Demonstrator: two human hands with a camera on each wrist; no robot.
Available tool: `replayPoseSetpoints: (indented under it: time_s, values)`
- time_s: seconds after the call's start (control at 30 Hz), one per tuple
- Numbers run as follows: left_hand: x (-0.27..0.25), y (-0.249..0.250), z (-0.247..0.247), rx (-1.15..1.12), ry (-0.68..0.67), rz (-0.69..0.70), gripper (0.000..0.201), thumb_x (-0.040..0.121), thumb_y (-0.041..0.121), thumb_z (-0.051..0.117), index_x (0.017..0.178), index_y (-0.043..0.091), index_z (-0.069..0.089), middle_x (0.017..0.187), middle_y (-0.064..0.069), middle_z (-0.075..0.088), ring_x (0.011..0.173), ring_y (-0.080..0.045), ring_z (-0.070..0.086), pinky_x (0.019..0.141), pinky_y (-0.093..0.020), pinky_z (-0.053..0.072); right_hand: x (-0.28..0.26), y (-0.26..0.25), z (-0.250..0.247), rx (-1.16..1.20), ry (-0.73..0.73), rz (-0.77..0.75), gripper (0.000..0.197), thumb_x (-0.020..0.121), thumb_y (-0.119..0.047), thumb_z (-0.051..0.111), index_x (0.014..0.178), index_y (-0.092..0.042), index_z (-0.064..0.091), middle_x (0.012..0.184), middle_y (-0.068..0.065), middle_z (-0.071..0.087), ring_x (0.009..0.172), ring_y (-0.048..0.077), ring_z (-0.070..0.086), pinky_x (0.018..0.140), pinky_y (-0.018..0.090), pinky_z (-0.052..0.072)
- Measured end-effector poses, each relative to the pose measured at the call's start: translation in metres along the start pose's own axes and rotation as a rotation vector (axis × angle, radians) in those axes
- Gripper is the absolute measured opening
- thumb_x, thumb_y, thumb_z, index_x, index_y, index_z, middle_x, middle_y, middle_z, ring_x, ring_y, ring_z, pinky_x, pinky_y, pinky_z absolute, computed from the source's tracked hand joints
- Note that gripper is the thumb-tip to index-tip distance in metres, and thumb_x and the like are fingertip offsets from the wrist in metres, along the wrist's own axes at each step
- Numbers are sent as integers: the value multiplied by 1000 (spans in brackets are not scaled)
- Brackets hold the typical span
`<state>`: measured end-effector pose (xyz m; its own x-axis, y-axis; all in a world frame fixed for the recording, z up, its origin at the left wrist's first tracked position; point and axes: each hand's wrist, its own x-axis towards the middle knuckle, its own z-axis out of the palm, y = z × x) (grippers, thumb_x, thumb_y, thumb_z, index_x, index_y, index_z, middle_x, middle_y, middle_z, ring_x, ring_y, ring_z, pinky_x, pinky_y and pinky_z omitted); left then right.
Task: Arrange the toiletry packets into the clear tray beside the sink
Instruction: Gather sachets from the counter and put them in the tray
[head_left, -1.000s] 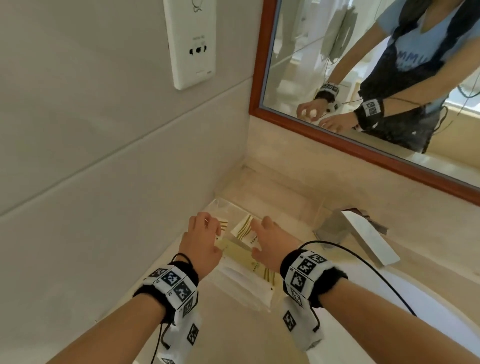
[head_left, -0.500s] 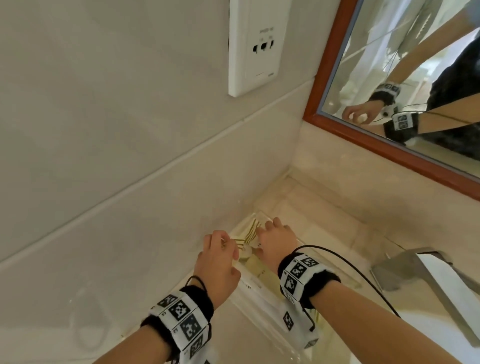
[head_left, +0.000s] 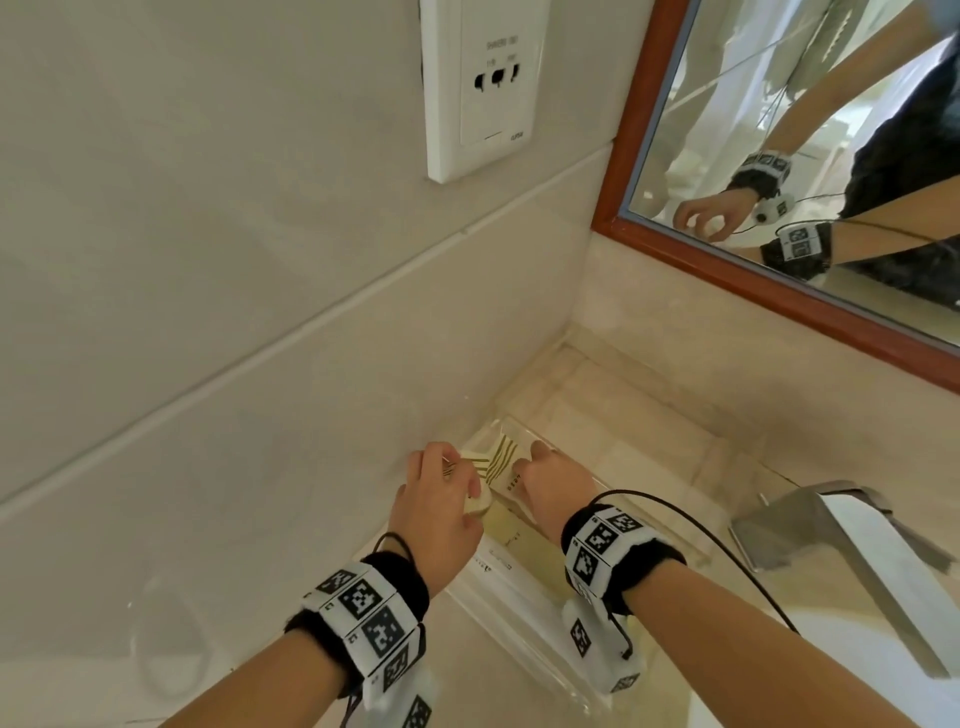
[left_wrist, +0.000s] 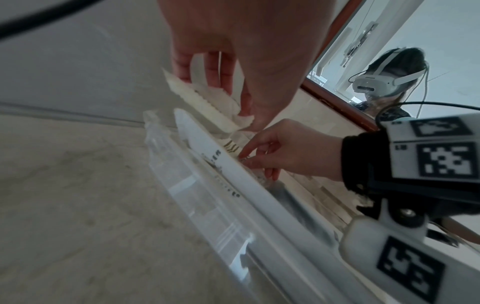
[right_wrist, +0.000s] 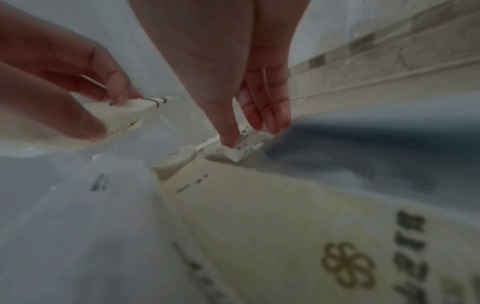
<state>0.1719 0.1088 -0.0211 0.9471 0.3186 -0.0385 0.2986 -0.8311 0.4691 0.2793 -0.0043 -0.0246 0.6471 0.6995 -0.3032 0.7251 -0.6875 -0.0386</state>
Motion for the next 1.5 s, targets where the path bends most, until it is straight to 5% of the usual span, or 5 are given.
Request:
replayPoseSetpoints:
  time_s: [0.67,0.8,1.0,1.17,1.5]
  values:
    - [55,42,29,70,-174,-31,33,98,15,37,129,6,43,143,-15,31,125,-26,39,105,-30,40,-48,45,7,151,187,-79,42,86,-39,35,79,-15,70,70,1,63,50,23,63,42,25,38]
    - [59,30,25,116,-242,-7,41,94,7,40,134,9,46,144,-9,34,131,-23,33,108,-31,41,-38,30,4,166,18,-65,52,90,-54,44,126,-18,53,114,3,54,93,27,63,76,35,51]
    - [56,21,21,192,-204,-7,38,93,10,41,128,11,54,138,-5,40,127,-21,36,105,-33,43,-25,7,2,40,-21,-11,53,87,-39,57,130,-12,43,138,11,34,113,29,50,86,39,48]
    - [55,14,16,200,-169,4,37,94,14,40,128,13,55,136,-2,42,127,-19,37,102,-32,43,-17,8,-4,-36,42,-5,43,82,-3,61,124,-6,48,131,13,37,106,28,50,69,32,40]
    - [51,13,8,161,-135,7,35,93,15,44,126,16,57,134,-1,43,127,-16,37,103,-31,43,-13,-1,5,44,23,-16,39,91,-8,50,129,-8,47,132,12,41,120,29,42,87,36,48]
